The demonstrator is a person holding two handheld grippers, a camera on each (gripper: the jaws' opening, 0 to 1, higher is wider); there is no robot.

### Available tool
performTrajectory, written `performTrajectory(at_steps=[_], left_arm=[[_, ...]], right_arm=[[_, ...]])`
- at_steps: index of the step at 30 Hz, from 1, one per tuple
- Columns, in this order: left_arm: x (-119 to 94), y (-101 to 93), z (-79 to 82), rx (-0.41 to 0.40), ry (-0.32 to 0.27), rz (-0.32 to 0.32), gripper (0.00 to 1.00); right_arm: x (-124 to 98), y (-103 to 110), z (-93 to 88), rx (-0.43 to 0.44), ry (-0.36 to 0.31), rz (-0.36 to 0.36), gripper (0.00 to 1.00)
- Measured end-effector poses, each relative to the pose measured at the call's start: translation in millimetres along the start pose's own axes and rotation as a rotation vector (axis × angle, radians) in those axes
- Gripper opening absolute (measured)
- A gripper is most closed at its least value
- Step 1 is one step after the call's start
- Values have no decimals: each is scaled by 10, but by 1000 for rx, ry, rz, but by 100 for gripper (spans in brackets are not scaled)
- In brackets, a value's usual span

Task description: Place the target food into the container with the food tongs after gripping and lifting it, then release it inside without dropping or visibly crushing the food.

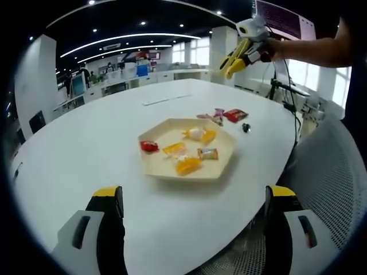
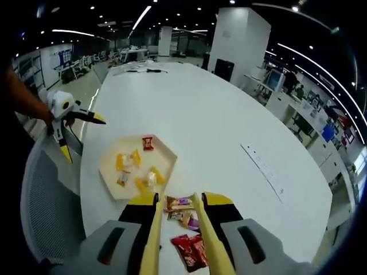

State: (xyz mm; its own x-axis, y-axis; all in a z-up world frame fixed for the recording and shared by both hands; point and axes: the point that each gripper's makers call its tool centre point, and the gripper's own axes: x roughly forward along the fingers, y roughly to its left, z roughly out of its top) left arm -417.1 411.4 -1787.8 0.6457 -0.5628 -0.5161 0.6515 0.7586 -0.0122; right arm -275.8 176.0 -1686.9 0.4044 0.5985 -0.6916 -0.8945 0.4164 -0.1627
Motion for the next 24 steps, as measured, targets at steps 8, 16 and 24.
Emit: performTrajectory(at_steps=[8, 16, 24], left_arm=[[6, -2, -12, -2, 5, -3, 99], [11, -12, -25, 0, 11, -7, 99], [9, -11, -19, -1, 11, -5, 99]], right_arm=[[44, -43, -32, 17, -14, -5, 29], [153, -73, -102, 36, -25, -13, 29], [235, -70, -199, 43, -17, -15, 29]])
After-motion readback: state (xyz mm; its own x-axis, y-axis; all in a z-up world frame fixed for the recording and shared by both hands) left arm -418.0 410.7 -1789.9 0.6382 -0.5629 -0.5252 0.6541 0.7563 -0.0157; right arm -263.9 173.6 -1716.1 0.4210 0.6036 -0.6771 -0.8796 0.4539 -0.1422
